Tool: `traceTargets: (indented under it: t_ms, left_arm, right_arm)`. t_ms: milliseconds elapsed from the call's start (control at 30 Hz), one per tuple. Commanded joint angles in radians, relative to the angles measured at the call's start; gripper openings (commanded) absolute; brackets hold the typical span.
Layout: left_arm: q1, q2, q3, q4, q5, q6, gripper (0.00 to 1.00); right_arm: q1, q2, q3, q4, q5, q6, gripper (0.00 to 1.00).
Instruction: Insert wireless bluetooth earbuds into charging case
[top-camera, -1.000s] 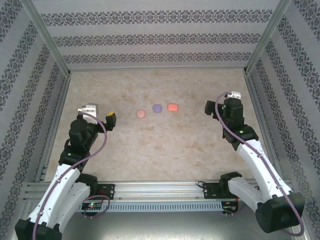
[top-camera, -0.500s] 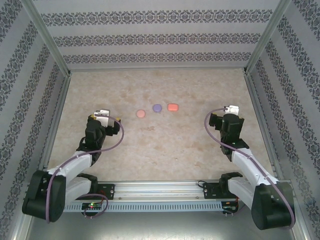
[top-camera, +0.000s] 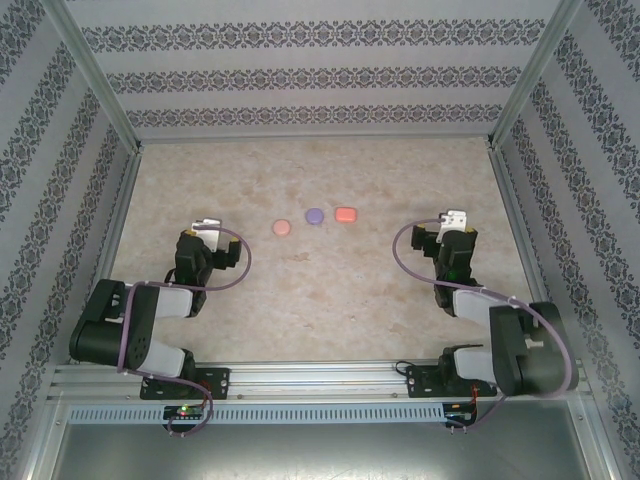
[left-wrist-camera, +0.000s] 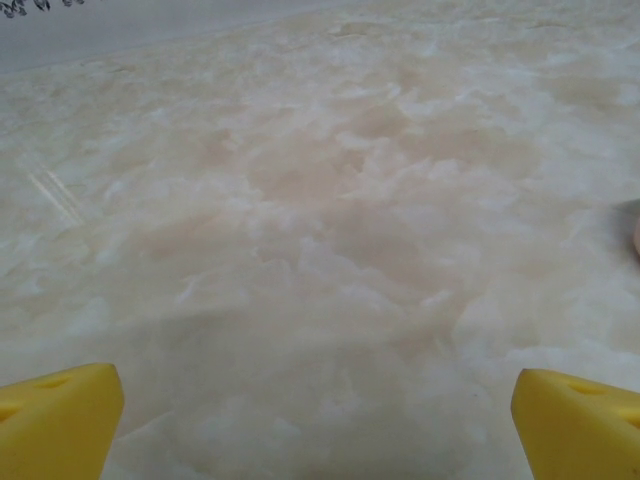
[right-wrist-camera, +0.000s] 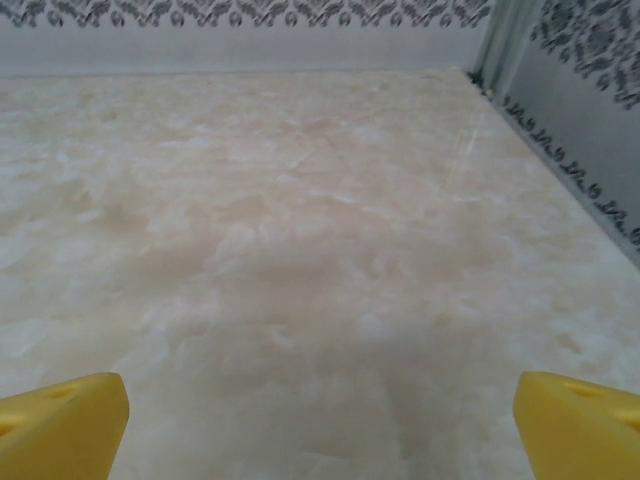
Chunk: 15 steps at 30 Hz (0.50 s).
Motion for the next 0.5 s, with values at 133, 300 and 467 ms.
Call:
traceTargets:
  t_ms: [133, 300, 467]
  left_arm:
    - [0.045, 0.087, 0.040, 0.121, 0.106, -0.024, 0.99]
    - [0.076, 0.103, 0.123, -0.016, 0.099, -0.072, 0.99]
    - [0.086, 0.108, 0.141, -0.044, 0.046, -0.101, 0.99]
  right_arm:
    - [-0.003, 0.214, -0.031, 0.405, -0.065, -0.036, 0.98]
    - [-0.014, 0.216, 0.052, 0.246, -0.140, -0.048, 0.98]
    - [-0.052, 0.198, 0.102, 0.138, -0.187, -0.020, 0.98]
